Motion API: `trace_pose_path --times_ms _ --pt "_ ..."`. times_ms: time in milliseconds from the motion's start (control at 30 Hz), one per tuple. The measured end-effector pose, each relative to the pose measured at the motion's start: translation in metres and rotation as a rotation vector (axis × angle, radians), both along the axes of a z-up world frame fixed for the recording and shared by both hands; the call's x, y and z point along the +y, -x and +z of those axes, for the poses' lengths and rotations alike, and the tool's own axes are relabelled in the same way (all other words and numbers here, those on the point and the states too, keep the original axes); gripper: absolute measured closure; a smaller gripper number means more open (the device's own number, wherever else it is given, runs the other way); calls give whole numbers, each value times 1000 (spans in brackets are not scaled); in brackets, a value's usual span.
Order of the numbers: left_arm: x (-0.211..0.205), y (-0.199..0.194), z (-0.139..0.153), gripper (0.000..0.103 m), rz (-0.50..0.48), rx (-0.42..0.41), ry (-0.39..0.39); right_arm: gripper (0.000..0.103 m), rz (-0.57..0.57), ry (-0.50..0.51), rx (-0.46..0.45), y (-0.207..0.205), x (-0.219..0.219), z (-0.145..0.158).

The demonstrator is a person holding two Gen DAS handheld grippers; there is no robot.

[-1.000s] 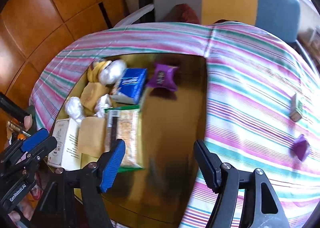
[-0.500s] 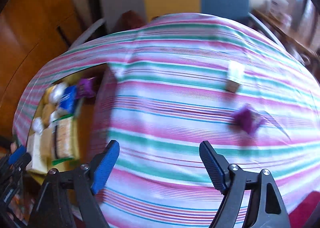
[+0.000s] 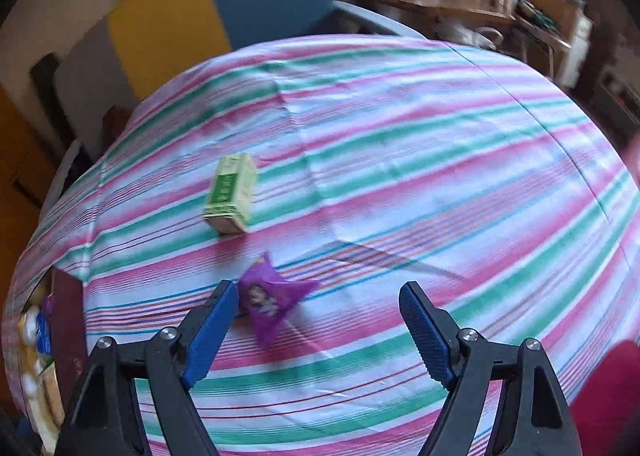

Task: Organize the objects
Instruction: 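Grasp the green essential oil box with the left tool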

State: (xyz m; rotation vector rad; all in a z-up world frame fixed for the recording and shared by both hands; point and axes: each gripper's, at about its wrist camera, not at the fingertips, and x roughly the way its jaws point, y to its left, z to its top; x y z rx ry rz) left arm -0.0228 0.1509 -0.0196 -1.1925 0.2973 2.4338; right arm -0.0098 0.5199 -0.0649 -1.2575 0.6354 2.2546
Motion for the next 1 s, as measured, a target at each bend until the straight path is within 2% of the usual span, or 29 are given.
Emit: trace_pose_path --times_ms 133,367,600,900,1000 --pt "25 5 0 63 -43 -5 9 18 -69 86 56 -11 19 2" --pt "68 10 0 63 -123 -4 36 16 -123 163 69 -20 29 0" --pt "103 27 -10 63 -168 -75 34 13 -156 237 98 -28 36 -1" --pt "159 74 -18 63 -197 -169 16 11 -214 303 175 -43 46 4" --pt "185 91 -23 59 -213 -183 14 11 -230 327 191 -47 48 4"
